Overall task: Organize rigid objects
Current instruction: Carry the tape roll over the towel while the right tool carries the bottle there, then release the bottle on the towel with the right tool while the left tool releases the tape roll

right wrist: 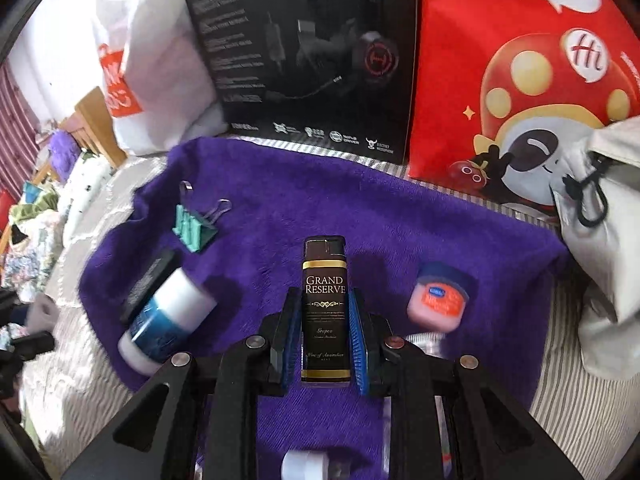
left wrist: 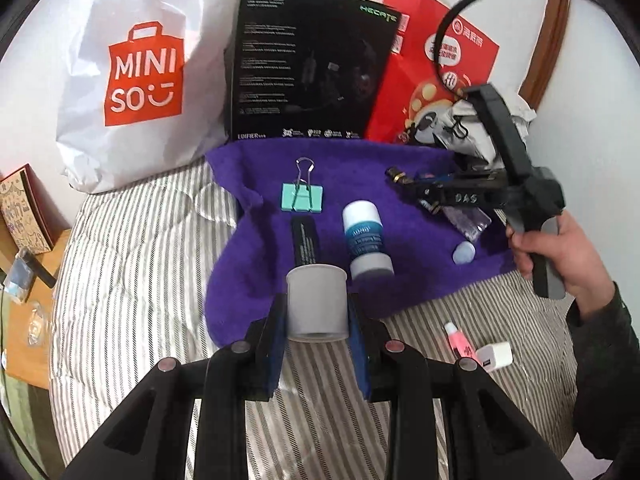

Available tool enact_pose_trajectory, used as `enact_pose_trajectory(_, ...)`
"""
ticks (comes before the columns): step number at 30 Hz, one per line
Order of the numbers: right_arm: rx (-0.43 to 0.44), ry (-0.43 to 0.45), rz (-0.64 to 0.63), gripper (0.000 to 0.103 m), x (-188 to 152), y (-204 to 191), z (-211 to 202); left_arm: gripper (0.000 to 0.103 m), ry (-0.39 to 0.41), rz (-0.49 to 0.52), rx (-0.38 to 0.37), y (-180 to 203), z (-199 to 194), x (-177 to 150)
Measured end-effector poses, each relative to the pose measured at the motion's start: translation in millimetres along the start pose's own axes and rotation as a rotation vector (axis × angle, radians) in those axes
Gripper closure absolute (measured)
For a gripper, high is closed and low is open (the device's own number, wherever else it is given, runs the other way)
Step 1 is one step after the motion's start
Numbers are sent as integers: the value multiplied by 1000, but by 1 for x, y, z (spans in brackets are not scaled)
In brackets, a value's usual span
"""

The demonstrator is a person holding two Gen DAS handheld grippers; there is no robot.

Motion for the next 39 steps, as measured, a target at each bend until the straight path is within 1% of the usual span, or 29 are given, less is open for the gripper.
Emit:
enact_pose_trajectory(2,-17,-5,-3,80,2,0,5,76,2,-5,2,-3,0,2)
enact_pose_trajectory(8,-105,-26,-25,80,6,2,19,76,1,-10,7,-8,2,5)
enact_pose_trajectory(10,-116,-42,-33,80,5,2,23,76,1,-11,7,-9,2,6)
enact_pose_trajectory(11,-114,-35,-36,80,5,2,23,76,1,-12,6,-9,2,7)
enact_pose_trajectory(15,-92,-43,-33,79,5,4,22,76,1,-22,-11,-9,5,13)
enact_pose_trajectory(16,-86,-48,-37,78,5,4,21,76,1,-19,-12,-8,5,15)
enact_pose_trajectory(18,-62,-53,-34,69,4,5,20,76,2,-11,-11,-5,7,19)
enact_pose_trajectory(19,-53,-55,-28,58,4,5,19,76,0,-6,-13,-3,9,22)
enact_pose_trajectory(20,-50,-53,-22,53,3,5,16,76,1,-3,-14,-1,10,25)
enact_pose_trajectory(22,-40,-34,-20,52,0,5,7,76,-2,3,-17,3,14,30)
enact_pose_trajectory(27,0,3,11,51,-17,8,-25,76,0,41,-39,27,23,44)
enact_pose_trajectory(28,4,9,14,49,-20,8,-32,76,-2,50,-48,34,27,48)
enact_pose_trajectory(31,0,32,22,45,-30,9,-54,76,-5,72,-72,53,35,58)
enact_pose_trajectory(34,2,52,42,45,-46,15,-80,76,-14,94,-108,75,46,68)
enact_pose_trajectory(39,1,58,75,45,-69,23,-100,76,-44,156,-147,118,70,77)
Point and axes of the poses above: each gripper's, at about its wrist camera, not at the fingertips, and z roughly the way its jaws point, y to its right, x to its top, the point moved 1 cm from there along z, roughly the way its jaws point, and after that the axes turned 10 degrees about x, right-handed, at the moved point
